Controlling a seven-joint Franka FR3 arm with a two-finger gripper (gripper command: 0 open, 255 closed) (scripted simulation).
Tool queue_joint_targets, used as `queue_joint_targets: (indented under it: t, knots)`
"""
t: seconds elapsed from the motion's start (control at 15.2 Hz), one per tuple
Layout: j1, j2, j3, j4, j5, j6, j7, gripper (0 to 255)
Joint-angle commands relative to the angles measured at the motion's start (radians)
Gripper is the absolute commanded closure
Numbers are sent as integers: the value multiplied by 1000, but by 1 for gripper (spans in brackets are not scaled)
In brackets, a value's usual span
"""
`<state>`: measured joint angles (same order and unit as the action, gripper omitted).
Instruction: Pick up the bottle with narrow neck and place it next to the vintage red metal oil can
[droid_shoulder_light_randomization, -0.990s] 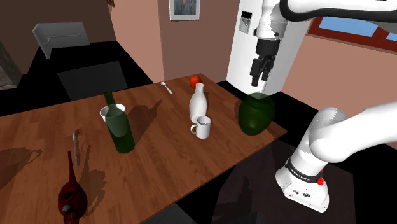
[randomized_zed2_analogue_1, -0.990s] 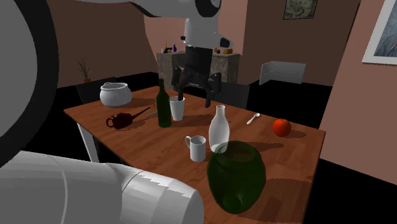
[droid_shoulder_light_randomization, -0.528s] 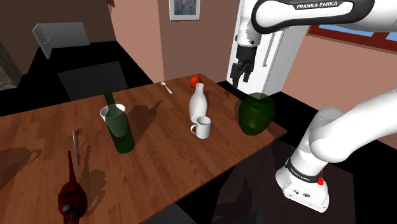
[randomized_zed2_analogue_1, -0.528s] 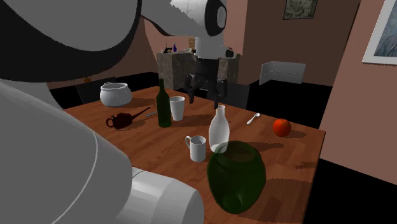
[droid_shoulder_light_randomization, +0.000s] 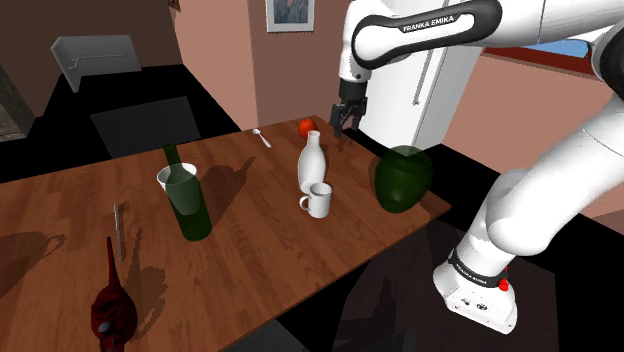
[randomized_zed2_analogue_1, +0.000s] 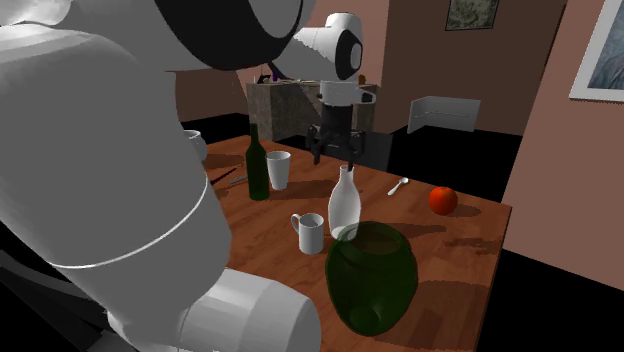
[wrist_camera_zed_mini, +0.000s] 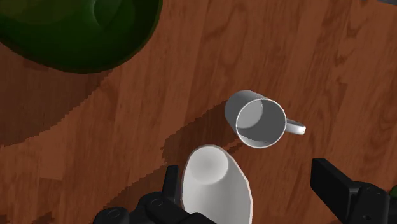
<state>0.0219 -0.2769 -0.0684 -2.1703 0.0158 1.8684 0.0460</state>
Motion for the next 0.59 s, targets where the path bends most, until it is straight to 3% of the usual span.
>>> queue_joint_targets:
  t: [0.0, 0.53]
  knots:
    - [0, 69, -2, 38, -2, 43, -5, 0]
    - [-1, 356, -5, 271, -4, 142, -14, 0]
